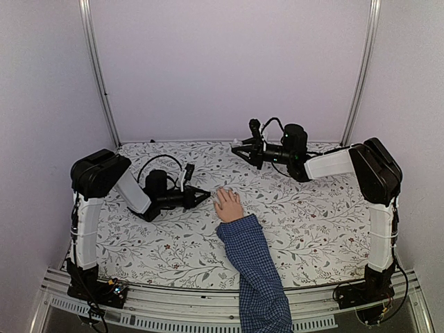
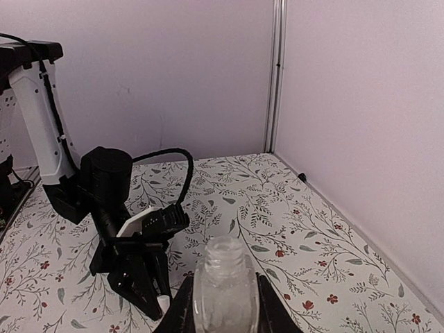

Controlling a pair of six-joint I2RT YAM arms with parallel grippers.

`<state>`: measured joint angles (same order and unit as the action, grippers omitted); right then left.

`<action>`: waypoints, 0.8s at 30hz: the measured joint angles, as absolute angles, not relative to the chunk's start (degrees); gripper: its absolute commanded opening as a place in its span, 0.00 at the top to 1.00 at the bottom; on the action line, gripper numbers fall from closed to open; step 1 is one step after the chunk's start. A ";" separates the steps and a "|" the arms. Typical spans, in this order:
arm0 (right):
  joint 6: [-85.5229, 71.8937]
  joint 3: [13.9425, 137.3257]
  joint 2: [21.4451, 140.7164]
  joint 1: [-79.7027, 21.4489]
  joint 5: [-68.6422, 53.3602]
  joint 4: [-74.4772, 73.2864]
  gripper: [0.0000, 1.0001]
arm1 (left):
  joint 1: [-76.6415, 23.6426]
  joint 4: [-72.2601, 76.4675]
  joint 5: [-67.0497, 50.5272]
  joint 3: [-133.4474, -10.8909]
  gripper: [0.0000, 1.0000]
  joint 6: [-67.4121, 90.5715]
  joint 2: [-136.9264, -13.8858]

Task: Paint the nails
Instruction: Paint the nail polish on the nail.

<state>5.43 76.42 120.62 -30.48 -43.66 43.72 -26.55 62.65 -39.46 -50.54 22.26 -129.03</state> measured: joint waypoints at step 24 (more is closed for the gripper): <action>5.43 76.42 120.62 -30.63 -43.62 43.70 1.00 | -26.63 60.99 -37.06 -51.51 1.00 21.23 -129.03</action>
